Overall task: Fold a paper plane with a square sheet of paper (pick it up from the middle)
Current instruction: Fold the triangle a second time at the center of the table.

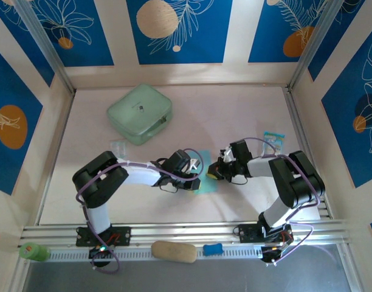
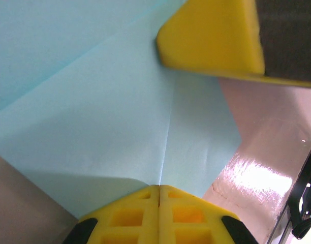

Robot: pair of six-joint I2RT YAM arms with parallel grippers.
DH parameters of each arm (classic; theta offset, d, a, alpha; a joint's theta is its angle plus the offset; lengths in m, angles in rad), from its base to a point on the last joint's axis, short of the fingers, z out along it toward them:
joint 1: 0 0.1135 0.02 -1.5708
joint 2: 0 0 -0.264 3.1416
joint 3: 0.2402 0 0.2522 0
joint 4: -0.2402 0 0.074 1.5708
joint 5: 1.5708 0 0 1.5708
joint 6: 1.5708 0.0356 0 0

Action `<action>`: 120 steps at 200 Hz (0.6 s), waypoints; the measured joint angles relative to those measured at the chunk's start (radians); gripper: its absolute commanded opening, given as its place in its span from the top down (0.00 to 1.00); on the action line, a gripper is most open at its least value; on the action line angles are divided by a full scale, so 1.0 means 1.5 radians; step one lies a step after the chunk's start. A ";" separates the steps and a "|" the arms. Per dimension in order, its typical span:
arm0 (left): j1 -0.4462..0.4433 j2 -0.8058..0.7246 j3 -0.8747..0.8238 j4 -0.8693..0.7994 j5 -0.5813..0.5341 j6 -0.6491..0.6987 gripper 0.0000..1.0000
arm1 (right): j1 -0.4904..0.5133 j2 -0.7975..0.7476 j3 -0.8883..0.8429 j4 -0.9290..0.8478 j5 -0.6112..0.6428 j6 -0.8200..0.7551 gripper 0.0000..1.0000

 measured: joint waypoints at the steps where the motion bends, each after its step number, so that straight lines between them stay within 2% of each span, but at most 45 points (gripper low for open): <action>1: 0.000 0.000 0.000 0.000 0.000 0.000 1.00 | -0.001 0.000 0.000 0.000 0.001 0.000 0.97; 52: 0.000 0.000 0.000 0.000 0.000 0.000 1.00 | -0.031 -0.001 0.009 -0.010 0.020 -0.011 0.97; 79: 0.000 0.000 -0.002 0.003 0.000 0.000 1.00 | -0.048 -0.004 0.021 -0.017 0.056 -0.016 0.97; 120: 0.000 0.000 -0.002 0.003 0.000 0.000 1.00 | -0.043 -0.063 0.023 -0.025 0.082 -0.020 0.96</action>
